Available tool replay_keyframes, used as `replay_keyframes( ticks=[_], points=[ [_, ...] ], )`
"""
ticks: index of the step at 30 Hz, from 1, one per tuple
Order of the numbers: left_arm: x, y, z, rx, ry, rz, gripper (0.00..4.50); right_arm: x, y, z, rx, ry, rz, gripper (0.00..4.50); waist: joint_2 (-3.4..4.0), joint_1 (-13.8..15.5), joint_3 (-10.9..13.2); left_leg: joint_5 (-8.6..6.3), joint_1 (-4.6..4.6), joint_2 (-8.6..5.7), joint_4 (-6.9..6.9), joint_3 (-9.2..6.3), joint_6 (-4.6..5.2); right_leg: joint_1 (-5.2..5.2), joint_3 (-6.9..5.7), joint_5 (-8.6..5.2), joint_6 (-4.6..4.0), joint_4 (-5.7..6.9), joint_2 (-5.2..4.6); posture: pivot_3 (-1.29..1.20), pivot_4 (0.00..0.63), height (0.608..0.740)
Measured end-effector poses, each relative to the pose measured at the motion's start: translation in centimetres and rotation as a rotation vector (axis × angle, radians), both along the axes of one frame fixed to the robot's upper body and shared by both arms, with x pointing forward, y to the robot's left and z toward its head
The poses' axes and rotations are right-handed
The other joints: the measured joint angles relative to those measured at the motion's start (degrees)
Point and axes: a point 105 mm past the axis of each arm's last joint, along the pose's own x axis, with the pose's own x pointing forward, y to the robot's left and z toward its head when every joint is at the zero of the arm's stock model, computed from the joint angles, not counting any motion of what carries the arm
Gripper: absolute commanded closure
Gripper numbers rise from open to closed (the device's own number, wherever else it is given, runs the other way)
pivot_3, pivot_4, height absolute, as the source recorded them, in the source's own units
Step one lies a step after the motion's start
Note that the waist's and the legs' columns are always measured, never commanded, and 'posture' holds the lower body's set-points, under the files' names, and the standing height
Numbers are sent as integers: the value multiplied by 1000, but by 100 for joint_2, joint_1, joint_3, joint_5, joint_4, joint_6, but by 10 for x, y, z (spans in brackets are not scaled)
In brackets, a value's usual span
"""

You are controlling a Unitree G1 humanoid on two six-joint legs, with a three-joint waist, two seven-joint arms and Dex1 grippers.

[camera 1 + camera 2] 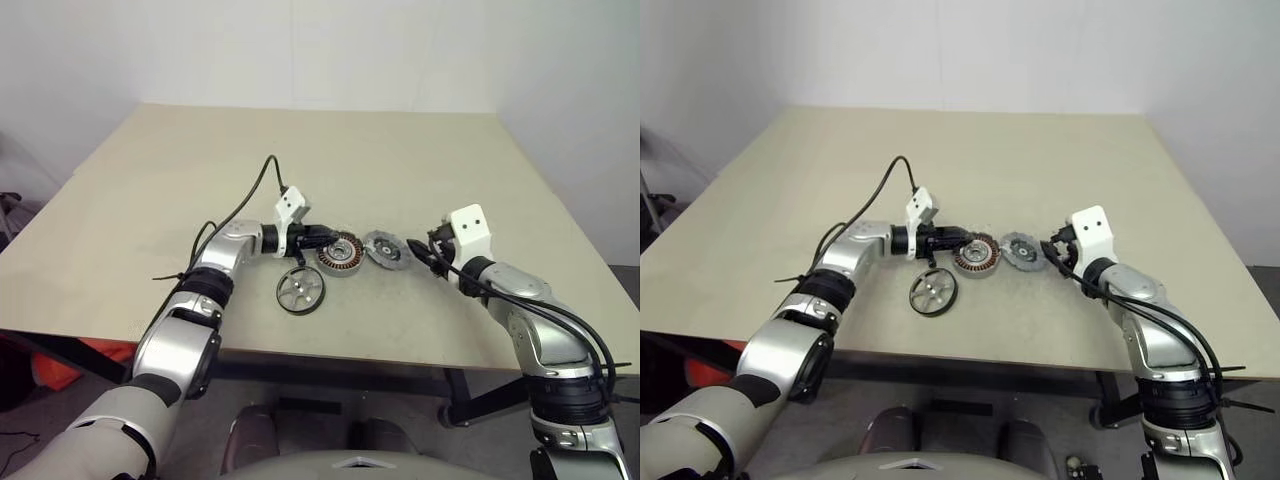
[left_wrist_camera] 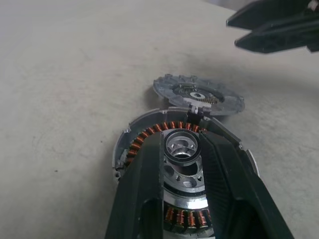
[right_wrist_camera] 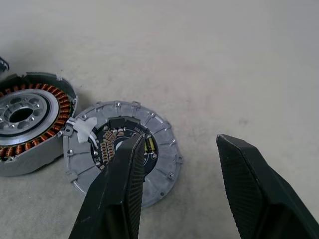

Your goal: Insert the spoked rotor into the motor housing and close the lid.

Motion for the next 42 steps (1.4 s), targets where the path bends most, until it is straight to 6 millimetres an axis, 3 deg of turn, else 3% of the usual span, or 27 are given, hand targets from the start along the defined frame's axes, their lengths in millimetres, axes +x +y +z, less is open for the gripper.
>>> replay_keyframes(
  ticks=[17,41,42],
  points=[
    [-3,-8,-16,50,13,-6,3622,1,-1,0,8,-11,-33,2173,0,4,0,0,6,0,0,0,0,7,0,0,0,0,-1,0,0,740],
    [0,-11,-19,63,-4,22,3622,4,3,5,20,-30,-30,2173,1,9,0,0,12,0,0,0,0,13,0,1,0,1,-1,0,0,740],
    [-1,-11,-19,62,-1,14,3349,5,4,7,21,-34,-29,2173,1,10,0,0,12,0,0,0,1,13,0,1,0,0,-1,0,0,740]
  ],
)
